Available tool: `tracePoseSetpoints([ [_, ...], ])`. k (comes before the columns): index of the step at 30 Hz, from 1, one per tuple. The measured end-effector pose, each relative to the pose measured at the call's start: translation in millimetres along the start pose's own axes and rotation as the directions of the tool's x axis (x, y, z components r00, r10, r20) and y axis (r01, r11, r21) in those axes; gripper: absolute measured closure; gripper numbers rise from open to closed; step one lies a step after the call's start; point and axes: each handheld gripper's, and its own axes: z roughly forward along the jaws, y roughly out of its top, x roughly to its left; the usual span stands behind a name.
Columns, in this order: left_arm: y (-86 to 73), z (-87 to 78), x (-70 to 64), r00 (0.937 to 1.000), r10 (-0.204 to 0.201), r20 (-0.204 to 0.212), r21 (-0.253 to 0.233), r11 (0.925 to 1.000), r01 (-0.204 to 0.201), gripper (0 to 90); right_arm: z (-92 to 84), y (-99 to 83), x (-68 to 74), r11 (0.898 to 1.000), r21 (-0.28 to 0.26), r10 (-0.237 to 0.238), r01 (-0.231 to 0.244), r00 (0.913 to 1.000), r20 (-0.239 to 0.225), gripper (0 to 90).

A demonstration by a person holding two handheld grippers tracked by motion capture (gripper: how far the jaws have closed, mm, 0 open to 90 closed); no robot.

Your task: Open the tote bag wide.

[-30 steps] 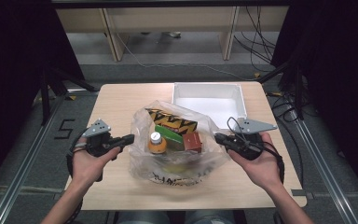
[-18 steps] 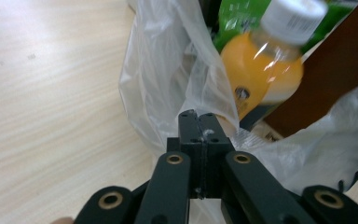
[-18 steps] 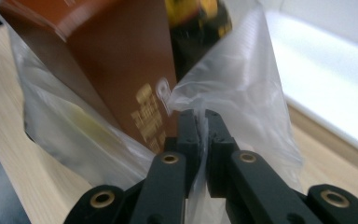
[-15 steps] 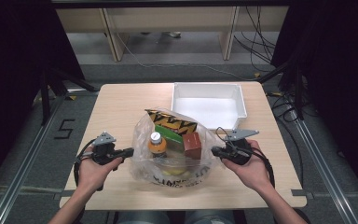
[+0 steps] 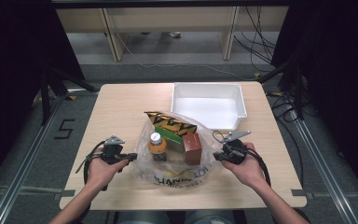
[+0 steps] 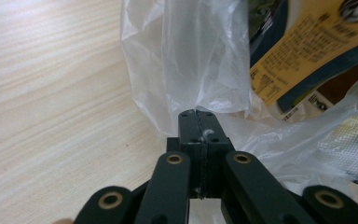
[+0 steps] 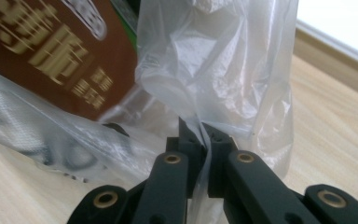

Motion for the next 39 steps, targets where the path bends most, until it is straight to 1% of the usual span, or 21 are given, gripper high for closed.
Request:
tracePoseSetpoints([
  [2,-0.6,3.5,0.3,1.0,0.002,0.006,0.011,0.9999,-0.002,89.5,1.4,-0.7,-2.3,1.0,0.017,-0.001,0.001,1.0,0.007,88.8],
  [3,-1.0,5.2,0.4,1.0,0.004,0.005,0.013,0.9999,-0.004,89.5,2.0,-0.9,-1.6,0.999,0.027,0.025,-0.025,0.9997,0.006,88.8],
  [6,-1.8,7.1,0.0,0.9998,-0.003,0.02,0.013,0.9999,0.003,88.9,4.3,-2.2,-4.7,0.999,0.031,0.02,-0.02,0.9998,0.01,87.9],
  [10,-0.8,-5.1,-0.2,0.9997,-0.011,0.024,-0.051,0.9986,0.012,78.3,-5.7,-0.8,-3.0,1.0,-0.006,0.023,-0.023,0.9997,-0.01,81.7],
  [12,-0.5,-16.0,-0.3,0.9995,0.018,0.027,-0.118,0.9929,-0.015,68.0,-17.0,1.9,-2.5,0.999,-0.053,0.007,-0.007,1.0,0.002,78.0],
  [14,-0.5,-25.6,-0.6,0.9989,0.04,0.023,-0.149,0.9881,-0.036,54.9,-31.1,5.0,0.0,0.996,-0.088,0.017,-0.016,0.9998,0.011,74.2],
  [16,-0.5,-35.8,-2.3,0.9979,0.063,0.018,-0.192,0.9798,-0.058,47.4,-43.4,8.1,1.4,0.992,-0.126,0.004,-0.002,0.9999,0.014,71.2],
  [17,-0.2,-40.9,-3.2,0.9965,0.083,0.015,-0.204,0.9758,-0.078,45.0,-48.9,9.5,4.9,0.99,-0.138,0.025,-0.022,0.9996,0.015,69.7],
  [19,1.2,-50.7,-5.3,0.9944,0.103,0.023,-0.229,0.9688,-0.095,41.7,-56.8,12.8,5.9,0.983,-0.181,-0.006,0.01,0.9997,0.024,66.8],
  [23,6.2,-69.3,-8.9,0.9917,0.123,0.037,-0.279,0.9542,-0.108,37.3,-72.1,19.9,14.0,0.975,-0.224,-0.009,0.013,0.9998,0.017,61.6],
  [28,22.6,-86.7,-11.8,0.9896,0.133,0.054,-0.344,0.933,-0.106,37.7,-91.9,29.9,22.4,0.954,-0.298,-0.03,0.03,0.9995,0.007,56.1],
  [29,22.6,-86.7,-11.8,0.9896,0.133,0.054,-0.344,0.933,-0.106,37.8,-91.9,29.9,22.4,0.954,-0.298,-0.03,0.03,0.9995,0.007,56.1],
  [30,31.5,-87.9,-11.8,0.9883,0.141,0.057,-0.356,0.9277,-0.112,38.2,-100.6,36.8,24.4,0.94,-0.337,-0.052,0.055,0.9985,0.017,53.4],
  [31,35.8,-87.0,-11.9,0.9895,0.133,0.057,-0.355,0.9288,-0.105,38.3,-103.4,39.2,25.7,0.936,-0.349,-0.05,0.053,0.9986,0.018,53.3],
  [32,40.6,-84.9,-11.0,0.989,0.138,0.053,-0.355,0.9282,-0.111,38.6,-105.0,43.1,26.4,0.925,-0.375,-0.051,0.055,0.9985,0.021,53.3],
  [33,45.6,-82.1,-9.7,0.9889,0.139,0.053,-0.354,0.9287,-0.111,38.9,-107.4,46.7,26.6,0.925,-0.376,-0.051,0.056,0.9984,0.025,53.3],
  [34,50.6,-78.9,-8.6,0.9902,0.131,0.048,-0.354,0.9293,-0.106,39.4,-106.5,51.4,25.0,0.915,-0.398,-0.05,0.06,0.9981,0.036,53.3],
  [35,55.9,-75.1,-6.8,0.9897,0.134,0.05,-0.356,0.9283,-0.108,39.9,-106.0,56.0,23.2,0.914,-0.4,-0.054,0.064,0.9979,0.036,53.5],
  [36,60.6,-70.9,-6.0,0.9909,0.126,0.048,-0.352,0.9307,-0.101,40.1,-104.3,60.5,21.7,0.917,-0.395,-0.044,0.051,0.9986,0.028,53.6],
  [38,69.3,-60.3,-2.2,0.991,0.127,0.043,-0.334,0.9367,-0.105,40.5,-96.1,69.3,14.6,0.914,-0.401,-0.057,0.067,0.9977,0.038,53.6],
  [39,72.8,-54.5,-0.2,0.9916,0.125,0.033,-0.323,0.9401,-0.108,40.9,-91.0,73.1,12.1,0.921,-0.387,-0.05,0.054,0.9985,0.019,53.6],
])
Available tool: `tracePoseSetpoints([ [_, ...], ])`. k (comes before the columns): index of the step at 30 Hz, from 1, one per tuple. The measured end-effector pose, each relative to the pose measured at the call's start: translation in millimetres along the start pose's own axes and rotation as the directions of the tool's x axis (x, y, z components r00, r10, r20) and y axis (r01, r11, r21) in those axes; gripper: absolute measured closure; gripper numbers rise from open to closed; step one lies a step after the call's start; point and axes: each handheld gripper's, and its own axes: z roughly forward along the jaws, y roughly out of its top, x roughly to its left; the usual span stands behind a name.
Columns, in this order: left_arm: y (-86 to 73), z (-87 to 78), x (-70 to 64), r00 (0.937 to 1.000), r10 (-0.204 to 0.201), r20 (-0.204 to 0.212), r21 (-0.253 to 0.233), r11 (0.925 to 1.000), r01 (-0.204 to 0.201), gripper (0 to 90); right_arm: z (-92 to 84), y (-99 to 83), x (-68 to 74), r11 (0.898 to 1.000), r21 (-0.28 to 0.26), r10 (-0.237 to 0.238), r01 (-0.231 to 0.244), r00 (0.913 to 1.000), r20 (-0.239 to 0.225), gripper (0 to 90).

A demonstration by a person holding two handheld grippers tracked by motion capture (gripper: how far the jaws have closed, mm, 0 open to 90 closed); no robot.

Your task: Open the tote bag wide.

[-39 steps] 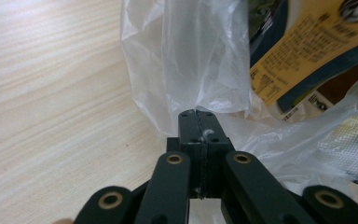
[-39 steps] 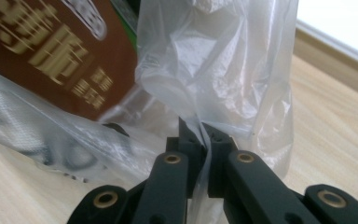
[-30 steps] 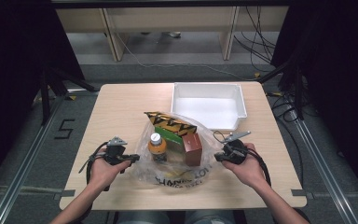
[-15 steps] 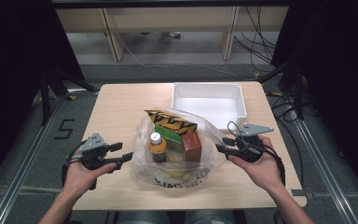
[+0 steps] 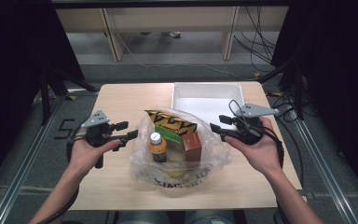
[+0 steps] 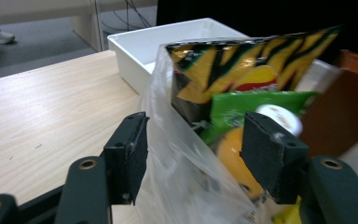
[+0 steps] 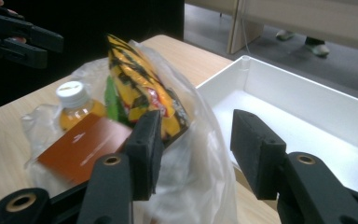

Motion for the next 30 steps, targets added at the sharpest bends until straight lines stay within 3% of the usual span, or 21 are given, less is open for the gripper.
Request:
tracePoseSetpoints([
  [3,0.7,17.8,8.6,0.9999,-0.012,-0.009,0.024,0.9996,0.013,41.6,18.7,0.7,-7.6,1.0,0.008,0.017,-0.017,0.9999,0.004,54.7],
  [4,0.5,22.5,11.0,0.9999,-0.014,-0.007,0.025,0.9996,0.014,41.9,22.7,0.4,-11.0,0.999,0.038,0.021,-0.02,0.9997,-0.009,55.1],
  [6,0.4,29.0,14.4,0.9998,-0.018,-0.006,0.034,0.9993,0.018,42.4,31.9,-1.7,-15.3,0.998,0.049,0.032,-0.032,0.9995,-0.008,55.3],
  [9,-0.3,35.1,17.5,0.9999,-0.013,0.001,0.032,0.9994,0.013,43.8,41.5,-5.5,-17.8,0.995,0.08,0.055,-0.054,0.9984,-0.015,55.0],
  [12,-2.3,40.3,22.1,0.9998,-0.02,0.001,0.042,0.9989,0.02,45.9,53.6,-8.8,-21.4,0.997,0.072,0.032,-0.031,0.9994,-0.015,51.4],
  [13,-3.4,42.5,24.0,0.9997,-0.024,0.007,0.046,0.9986,0.024,46.5,55.7,-9.7,-20.3,0.992,0.108,0.066,-0.062,0.9974,-0.03,50.6],
  [14,-4.6,44.7,25.6,0.9997,-0.022,0.012,0.054,0.9983,0.022,47.6,60.7,-12.0,-20.8,0.993,0.099,0.063,-0.06,0.9977,-0.027,49.9],
  [16,-6.4,48.5,27.2,0.9994,-0.02,0.028,0.065,0.9977,0.018,50.9,66.9,-14.1,-21.4,0.989,0.131,0.074,-0.07,0.9967,-0.031,49.3],
  [18,-7.9,50.9,27.1,0.999,-0.015,0.041,0.072,0.9974,0.012,54.2,72.5,-16.6,-23.0,0.988,0.142,0.058,-0.052,0.9978,-0.034,50.4],
  [20,-9.0,53.6,27.4,0.998,-0.025,0.059,0.073,0.9971,0.021,57.1,77.2,-19.0,-24.6,0.989,0.142,0.04,-0.035,0.9987,-0.031,56.2],
  [22,-9.8,55.9,27.6,0.9968,-0.044,0.066,0.086,0.9956,0.038,59.5,79.4,-20.7,-22.8,0.983,0.175,0.068,-0.061,0.997,-0.037,61.9],
  [23,-10.8,57.5,27.6,0.9969,-0.041,0.067,0.073,0.9967,0.036,61.3,81.1,-21.9,-25.9,0.983,0.181,0.038,-0.031,0.9987,-0.035,64.7],
  [24,-11.0,58.2,28.4,0.9963,-0.039,0.076,0.082,0.9961,0.033,63.1,83.4,-23.3,-25.7,0.984,0.175,0.041,-0.035,0.9985,-0.036,67.0],
  [25,-11.3,58.9,28.3,0.9967,-0.037,0.072,0.086,0.9958,0.031,64.7,82.6,-23.7,-23.2,0.976,0.202,0.086,-0.077,0.9957,-0.036,70.2],
  [26,-11.4,60.0,28.7,0.9969,-0.036,0.07,0.089,0.9956,0.03,66.5,84.0,-25.0,-25.6,0.979,0.198,0.059,-0.051,0.9976,-0.037,72.8],
  [30,-13.6,63.8,29.9,0.9967,-0.043,0.07,0.096,0.9947,0.036,72.7,86.8,-28.4,-26.7,0.975,0.219,0.056,-0.046,0.9976,-0.04,83.7],
])
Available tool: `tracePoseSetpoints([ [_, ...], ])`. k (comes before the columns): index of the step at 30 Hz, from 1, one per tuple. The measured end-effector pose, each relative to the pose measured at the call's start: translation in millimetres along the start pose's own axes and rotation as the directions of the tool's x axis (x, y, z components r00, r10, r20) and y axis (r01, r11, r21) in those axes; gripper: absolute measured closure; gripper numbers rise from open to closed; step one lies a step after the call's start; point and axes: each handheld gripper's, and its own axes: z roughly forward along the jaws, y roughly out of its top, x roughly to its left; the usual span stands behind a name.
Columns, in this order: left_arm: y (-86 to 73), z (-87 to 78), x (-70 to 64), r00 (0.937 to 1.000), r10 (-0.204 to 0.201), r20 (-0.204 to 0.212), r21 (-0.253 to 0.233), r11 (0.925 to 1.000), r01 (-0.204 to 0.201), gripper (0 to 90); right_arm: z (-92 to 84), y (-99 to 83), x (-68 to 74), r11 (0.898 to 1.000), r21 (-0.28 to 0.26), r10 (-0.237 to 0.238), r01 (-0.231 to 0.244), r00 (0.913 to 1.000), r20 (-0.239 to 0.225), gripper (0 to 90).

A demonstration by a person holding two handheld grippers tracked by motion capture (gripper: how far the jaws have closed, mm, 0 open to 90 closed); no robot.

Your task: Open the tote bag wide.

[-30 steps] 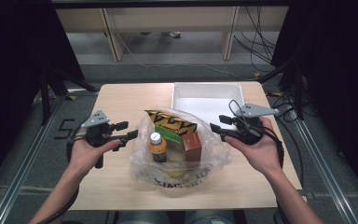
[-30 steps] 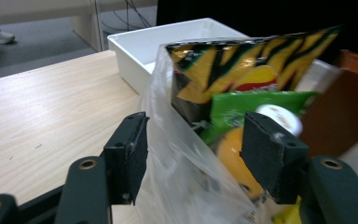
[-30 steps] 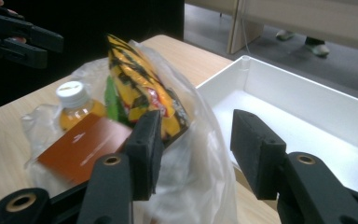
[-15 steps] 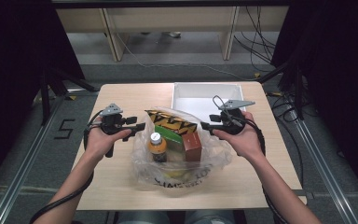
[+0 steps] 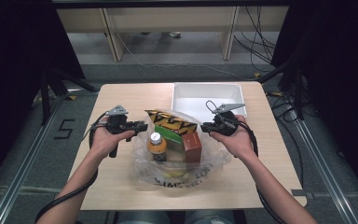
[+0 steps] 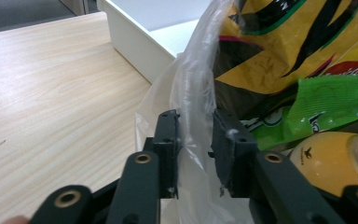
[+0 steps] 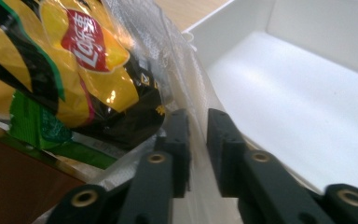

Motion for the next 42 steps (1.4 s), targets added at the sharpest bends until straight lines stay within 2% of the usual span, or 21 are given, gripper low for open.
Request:
tracePoseSetpoints([
  [3,-1.7,2.6,1.2,0.9999,-0.004,-0.009,0.006,1.0,0.004,78.5,3.2,-2.1,1.6,1.0,-0.009,0.024,-0.024,0.9997,-0.001,88.1],
  [10,-3.0,5.6,0.2,0.9998,-0.005,-0.02,0.016,0.9999,0.005,88.5,2.4,-3.3,-2.8,1.0,0.013,0.01,-0.01,0.9999,0.005,90.0],
  [12,-4.4,7.3,-0.3,0.9997,-0.005,-0.026,0.026,0.9996,0.005,88.8,6.7,-5.8,-3.1,1.0,-0.015,0.016,-0.015,0.9997,0.02,90.0],
  [15,-9.0,13.1,1.8,0.9991,-0.002,-0.043,0.044,0.999,0.004,88.9,9.0,-8.5,-4.6,1.0,0.02,0.016,-0.016,0.9996,0.024,90.0],
  [16,-11.0,15.6,3.2,0.9989,-0.004,-0.048,0.052,0.9986,0.007,89.0,13.8,-11.2,-6.5,1.0,-0.002,0.002,-0.002,0.9988,0.048,90.0],
  [17,-13.2,18.5,4.5,0.9986,-0.009,-0.053,0.059,0.9982,0.013,88.9,14.4,-11.9,-5.4,0.999,0.026,0.042,-0.043,0.9983,0.039,90.0],
  [20,-20.2,26.9,8.8,0.9975,-0.033,-0.063,0.079,0.9961,0.038,88.7,27.0,-19.5,-12.1,0.999,0.023,0.023,-0.024,0.9976,0.065,90.0],
  [21,-22.4,29.7,10.0,0.9969,-0.037,-0.069,0.08,0.9959,0.042,88.6,27.5,-20.5,-13.4,0.997,0.066,0.034,-0.038,0.9978,0.057,90.0],
  [24,-28.6,36.8,12.6,0.9959,-0.053,-0.073,0.092,0.994,0.06,88.5,37.6,-28.4,-15.8,0.997,0.048,0.052,-0.056,0.9953,0.081,90.0],
  [26,-31.3,38.2,14.8,0.9962,-0.037,-0.079,0.116,0.9922,0.046,88.6,39.6,-30.2,-16.0,0.994,0.064,0.082,-0.087,0.9939,0.074,90.0],
  [29,-35.7,42.2,15.2,0.9951,-0.048,-0.087,0.127,0.9902,0.058,88.6,41.9,-33.1,-18.9,0.994,0.083,0.06,-0.067,0.9941,0.091,90.0],
  [30,-37.2,43.7,15.5,0.9949,-0.048,-0.088,0.129,0.9899,0.059,88.6,45.9,-35.5,-20.2,0.997,0.05,0.049,-0.054,0.9941,0.097,90.0],
  [31,-37.2,43.7,15.5,0.9949,-0.048,-0.088,0.129,0.9899,0.059,88.5,44.8,-35.2,-19.3,0.994,0.083,0.066,-0.074,0.9934,0.094,90.0],
  [32,-39.9,46.2,16.2,0.9943,-0.049,-0.095,0.135,0.989,0.062,88.5,48.8,-38.0,-21.1,0.996,0.065,0.047,-0.054,0.9935,0.104,90.0],
  [34,-42.3,48.1,16.7,0.9926,-0.049,-0.111,0.152,0.9862,0.066,88.2,50.5,-39.5,-20.8,0.993,0.094,0.064,-0.073,0.9932,0.098,90.0],
  [36,-44.0,50.0,17.1,0.9923,-0.049,-0.113,0.157,0.9853,0.067,88.2,55.4,-41.6,-22.7,0.997,0.067,0.039,-0.047,0.9936,0.106,90.0],
  [37,-45.0,51.3,17.1,0.9923,-0.047,-0.115,0.158,0.9853,0.065,88.2,54.3,-40.6,-21.0,0.993,0.089,0.064,-0.073,0.9929,0.1,90.0],
  [38,-45.9,52.4,16.8,0.9912,-0.046,-0.124,0.162,0.9846,0.066,88.2,56.5,-41.4,-22.2,0.995,0.081,0.044,-0.053,0.9931,0.108,90.0],
  [39,-46.2,53.0,17.2,0.9912,-0.044,-0.125,0.168,0.9836,0.065,88.2,55.1,-40.5,-19.8,0.991,0.103,0.075,-0.086,0.9917,0.104,90.0],
  [41,-47.7,54.7,16.8,0.991,-0.047,-0.126,0.174,0.9824,0.068,88.1,60.2,-43.3,-22.6,0.997,0.06,0.039,-0.047,0.9927,0.114,90.0],
  [42,-48.1,54.9,16.9,0.9912,-0.042,-0.125,0.179,0.9818,0.064,87.9,56.5,-41.9,-20.1,0.99,0.114,0.071,-0.082,0.9926,0.099,90.0],
])
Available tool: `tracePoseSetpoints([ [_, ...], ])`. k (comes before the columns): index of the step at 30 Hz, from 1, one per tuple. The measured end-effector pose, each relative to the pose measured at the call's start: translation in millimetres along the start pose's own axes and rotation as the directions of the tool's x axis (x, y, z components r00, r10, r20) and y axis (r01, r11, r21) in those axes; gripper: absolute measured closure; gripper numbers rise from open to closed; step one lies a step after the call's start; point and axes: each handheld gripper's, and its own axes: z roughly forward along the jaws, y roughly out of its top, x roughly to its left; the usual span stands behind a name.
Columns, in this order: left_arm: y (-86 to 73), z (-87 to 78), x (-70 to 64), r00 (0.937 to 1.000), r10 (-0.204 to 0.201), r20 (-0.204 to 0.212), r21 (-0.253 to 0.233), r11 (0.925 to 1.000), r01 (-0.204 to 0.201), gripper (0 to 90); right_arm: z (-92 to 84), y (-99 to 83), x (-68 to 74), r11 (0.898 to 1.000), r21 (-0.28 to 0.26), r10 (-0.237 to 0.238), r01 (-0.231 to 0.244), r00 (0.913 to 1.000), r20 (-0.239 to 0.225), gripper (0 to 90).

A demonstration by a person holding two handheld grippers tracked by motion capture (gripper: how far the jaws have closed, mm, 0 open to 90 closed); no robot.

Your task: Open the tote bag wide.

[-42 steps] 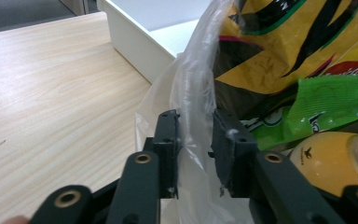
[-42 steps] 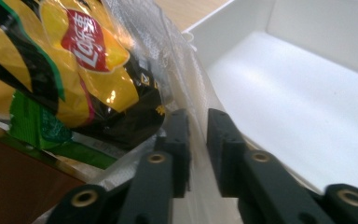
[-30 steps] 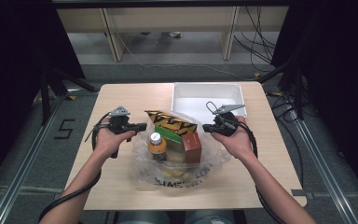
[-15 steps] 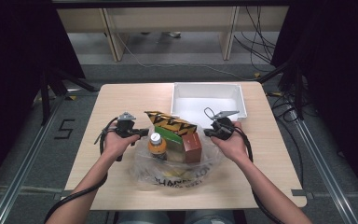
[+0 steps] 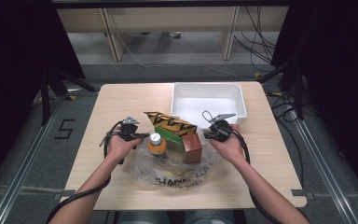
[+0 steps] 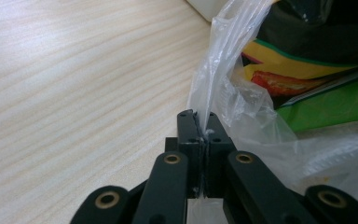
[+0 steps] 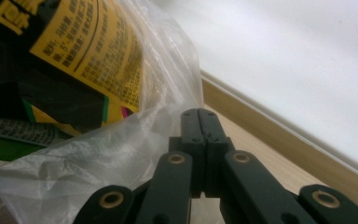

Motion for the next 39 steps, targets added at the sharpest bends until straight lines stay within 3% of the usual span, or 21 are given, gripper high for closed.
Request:
tracePoseSetpoints([
  [1,-0.4,0.5,-0.3,1.0,0.003,-0.005,0.003,1.0,-0.003,87.5,2.4,-1.0,-1.7,1.0,-0.019,-0.025,0.025,0.9997,0.007,90.0],
  [2,-1.1,1.4,-1.2,0.9999,-0.002,-0.011,-0.01,1.0,0.001,87.0,4.0,-1.7,-0.6,0.999,-0.032,-0.003,0.003,1.0,-0.005,90.0],
  [4,-0.3,-0.3,-0.4,0.9998,0.009,-0.018,0.004,1.0,-0.009,84.3,1.8,-2.3,1.0,1.0,0.006,0.005,-0.005,1.0,-0.001,88.8],
  [5,0.1,-1.7,-0.9,0.9996,0.002,-0.027,-0.002,1.0,-0.002,81.7,2.5,-2.3,1.8,1.0,-0.012,0.025,-0.025,0.9997,-0.004,86.2],
  [6,1.1,-4.8,-0.6,0.9994,0.005,-0.035,0.0,1.0,-0.005,79.3,-0.3,-1.3,0.7,1.0,-0.005,0.006,-0.006,1.0,0.0,83.3],
  [8,3.7,-11.9,-0.1,0.9996,-0.015,-0.025,-0.013,0.9998,0.014,74.7,-4.9,-0.3,0.8,0.999,-0.043,0.008,-0.008,1.0,0.001,79.5],
  [9,4.8,-16.1,0.0,0.9992,-0.023,-0.032,-0.032,0.9992,0.022,72.2,-8.7,0.6,0.1,0.998,-0.06,-0.002,0.003,1.0,0.005,77.1],
  [10,6.3,-22.0,-0.5,0.9986,-0.033,-0.042,-0.056,0.998,0.031,68.6,-16.0,2.4,0.2,0.999,-0.037,0.003,-0.003,1.0,-0.001,74.3],
  [14,8.6,-37.6,-0.2,0.9981,-0.021,-0.058,-0.1,0.9949,0.015,51.3,-36.8,6.5,2.9,0.994,-0.108,-0.012,0.011,0.9999,-0.007,69.7],
  [15,9.2,-49.4,-3.1,0.9974,-0.045,-0.057,-0.138,0.9898,0.036,48.5,-42.6,6.5,3.3,0.99,-0.134,-0.033,0.033,0.9995,0.002,69.0],
  [16,8.8,-55.7,-4.1,0.9979,-0.048,-0.044,-0.154,0.9872,0.041,47.5,-48.8,7.3,5.5,0.993,-0.121,-0.017,0.016,0.9998,-0.006,69.0],
  [18,7.7,-68.8,-7.3,0.998,-0.055,-0.029,-0.177,0.983,0.049,46.6,-56.9,5.3,8.0,0.987,-0.158,-0.037,0.038,0.9993,0.005,69.0],
  [22,1.1,-92.9,-16.4,0.9982,-0.057,-0.015,-0.2,0.9784,0.053,46.6,-74.9,-1.5,17.2,0.986,-0.161,-0.037,0.034,0.9992,-0.018,68.4],
  [27,-14.9,-107.9,-36.3,0.9988,-0.015,0.046,-0.198,0.9799,0.024,51.4,-92.2,-14.2,26.0,0.985,-0.164,-0.062,0.056,0.9976,-0.033,72.5],
  [31,-27.3,-104.8,-52.0,0.9921,0.002,0.126,-0.195,0.9806,0.023,58.6,-98.6,-27.2,34.0,0.987,-0.15,-0.073,0.065,0.9961,-0.049,75.0],
  [34,-31.9,-100.9,-58.8,0.9921,0.013,0.125,-0.172,0.985,0.009,60.6,-101.2,-35.5,41.4,0.99,-0.135,-0.056,0.047,0.9962,-0.067,76.2],
  [35,-34.0,-98.9,-59.7,0.9919,0.016,0.126,-0.167,0.9859,0.006,61.3,-101.3,-37.8,41.0,0.988,-0.139,-0.08,0.07,0.9944,-0.069,77.1],
  [39,-41.3,-91.1,-61.4,0.9941,0.045,0.099,-0.117,0.9926,-0.033,64.1,-98.7,-47.9,44.2,0.992,-0.114,-0.06,0.051,0.9947,-0.083,83.5],
])
